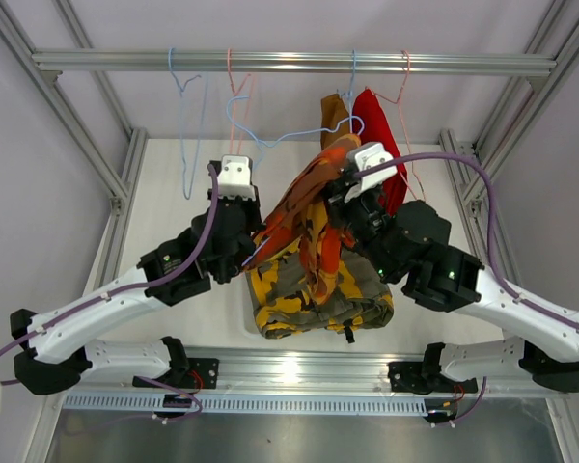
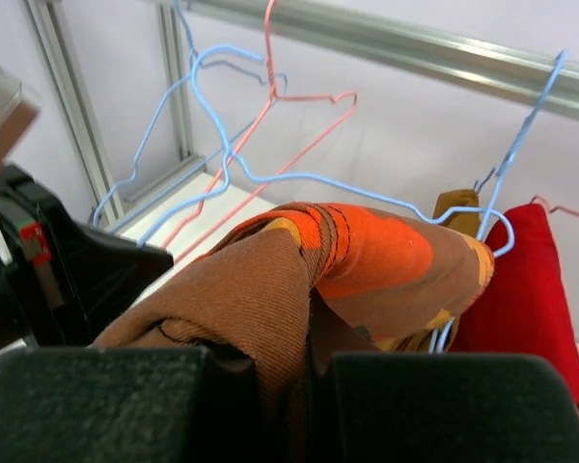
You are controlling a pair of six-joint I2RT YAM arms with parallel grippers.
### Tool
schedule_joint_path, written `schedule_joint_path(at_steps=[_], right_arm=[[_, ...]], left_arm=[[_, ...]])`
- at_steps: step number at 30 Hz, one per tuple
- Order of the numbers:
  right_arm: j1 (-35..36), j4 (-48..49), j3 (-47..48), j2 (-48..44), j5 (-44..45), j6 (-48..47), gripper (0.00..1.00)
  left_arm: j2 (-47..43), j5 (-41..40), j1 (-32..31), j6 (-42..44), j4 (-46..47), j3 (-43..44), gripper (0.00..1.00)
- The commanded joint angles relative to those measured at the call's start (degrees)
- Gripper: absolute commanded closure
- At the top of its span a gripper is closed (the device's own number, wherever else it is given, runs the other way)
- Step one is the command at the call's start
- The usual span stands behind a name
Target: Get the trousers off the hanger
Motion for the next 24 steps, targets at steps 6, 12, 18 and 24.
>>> schedule_joint_path(at_steps=[6,12,18,24], right_arm=[[-0.8,7.4,13.3,1.5,-2.4,-0.2,1.00],[-1.0,5.6,18.9,3.9,-3.9,0.6,1.00],[-0.8,0.7,24.4,5.2,-4.8,0.3,1.00],[-0.9,-5.1,27.7,3.0,-3.6,-0.7,1.00]], left_arm=[[2.6,3.0,-0.4,0.4,-0.1,0.0,0.99],[5.3,0.5,-2.2,3.6,1.3,-0.2,0.99],[7.7,-0.6,-3.8,6.4,3.2,-0.9,0.99],[10.1,-1.1,-4.8,8.4,4.4,-1.6,0.99]])
